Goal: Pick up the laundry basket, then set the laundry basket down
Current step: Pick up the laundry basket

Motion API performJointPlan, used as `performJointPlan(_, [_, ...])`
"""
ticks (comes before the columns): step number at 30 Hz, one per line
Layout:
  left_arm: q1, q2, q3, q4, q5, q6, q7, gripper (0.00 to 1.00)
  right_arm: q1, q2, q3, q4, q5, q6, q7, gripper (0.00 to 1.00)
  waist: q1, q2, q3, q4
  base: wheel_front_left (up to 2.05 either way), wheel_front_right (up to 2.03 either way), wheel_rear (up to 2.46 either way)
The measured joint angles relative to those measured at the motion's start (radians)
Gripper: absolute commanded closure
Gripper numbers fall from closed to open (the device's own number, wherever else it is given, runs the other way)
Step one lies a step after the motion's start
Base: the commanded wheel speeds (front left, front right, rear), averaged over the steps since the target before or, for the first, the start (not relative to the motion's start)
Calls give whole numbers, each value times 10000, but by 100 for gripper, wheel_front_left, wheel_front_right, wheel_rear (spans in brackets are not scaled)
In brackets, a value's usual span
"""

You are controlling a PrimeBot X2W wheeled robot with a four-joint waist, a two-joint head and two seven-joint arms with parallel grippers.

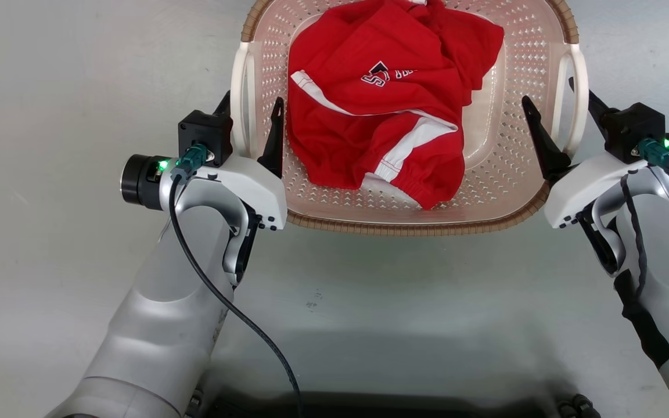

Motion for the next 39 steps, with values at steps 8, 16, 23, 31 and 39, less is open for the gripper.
performJointPlan(8, [-167, -105, -88, 514, -13, 48, 10, 100, -47, 115, 247, 376, 84, -23, -23, 100, 0, 0, -29, -63, 0, 0, 0])
performJointPlan(16, [-170, -146, -355, 859, -318, 59, 38, 100, -216, 176, 454, 1076, 290, -40, -44, 100, 0, 0, -318, -86, 0, 0, 0])
performJointPlan(23, [-157, -196, -581, 1254, -623, -29, 40, 100, -409, 213, 917, 1751, 660, -36, -44, 100, 0, 0, -797, -135, 0, 0, 0])
performJointPlan(31, [104, -251, -813, 1906, -738, -249, 48, 100, -393, 316, 2036, 2732, 1726, -21, -48, 100, 0, 0, -1810, -235, 0, 0, 0])
performJointPlan(39, [452, -270, -1066, 2871, -1074, -840, 42, 100, -183, 380, 3313, 3101, 3260, -10, 412, 100, 0, 0, -3197, -423, 0, 0, 0])
